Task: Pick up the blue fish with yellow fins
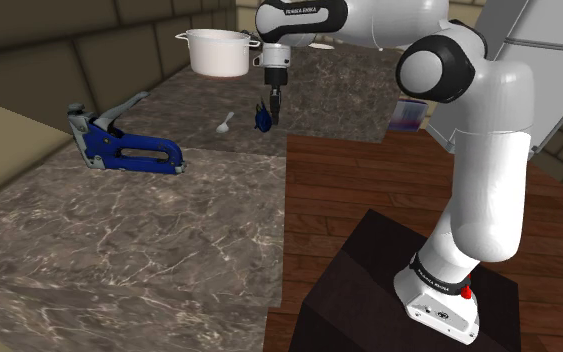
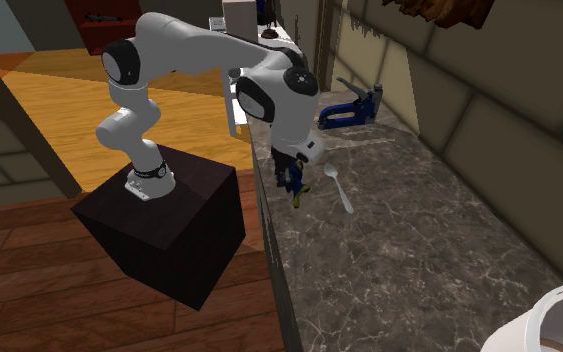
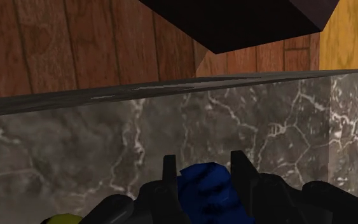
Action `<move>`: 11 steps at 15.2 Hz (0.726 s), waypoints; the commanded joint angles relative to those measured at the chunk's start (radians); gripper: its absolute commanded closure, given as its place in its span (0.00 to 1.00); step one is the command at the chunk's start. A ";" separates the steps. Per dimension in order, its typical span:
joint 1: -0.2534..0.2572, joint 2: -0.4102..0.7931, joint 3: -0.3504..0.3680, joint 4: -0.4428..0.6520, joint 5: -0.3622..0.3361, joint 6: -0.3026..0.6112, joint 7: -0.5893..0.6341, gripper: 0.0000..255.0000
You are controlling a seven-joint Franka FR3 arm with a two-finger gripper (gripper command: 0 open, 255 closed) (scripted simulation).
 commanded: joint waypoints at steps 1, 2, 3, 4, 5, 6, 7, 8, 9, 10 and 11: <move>-0.001 0.000 0.000 0.024 0.000 -0.024 0.004 1.00; -0.003 0.001 0.000 0.039 0.000 -0.037 0.006 1.00; -0.004 0.003 0.000 0.055 0.001 -0.051 0.008 1.00; -0.005 0.004 0.000 0.071 0.001 -0.066 0.010 1.00; -0.007 0.006 0.000 0.087 0.002 -0.080 0.012 1.00; -0.008 0.009 0.000 0.104 0.002 -0.095 0.014 1.00; -0.010 0.011 0.000 0.122 0.003 -0.109 0.015 1.00; -0.012 0.014 0.000 0.140 0.004 -0.124 0.017 1.00; -0.014 0.018 0.000 0.159 0.005 -0.140 0.019 1.00; -0.016 0.022 0.000 0.179 0.006 -0.155 0.021 1.00; -0.018 0.026 0.000 0.199 0.007 -0.171 0.023 1.00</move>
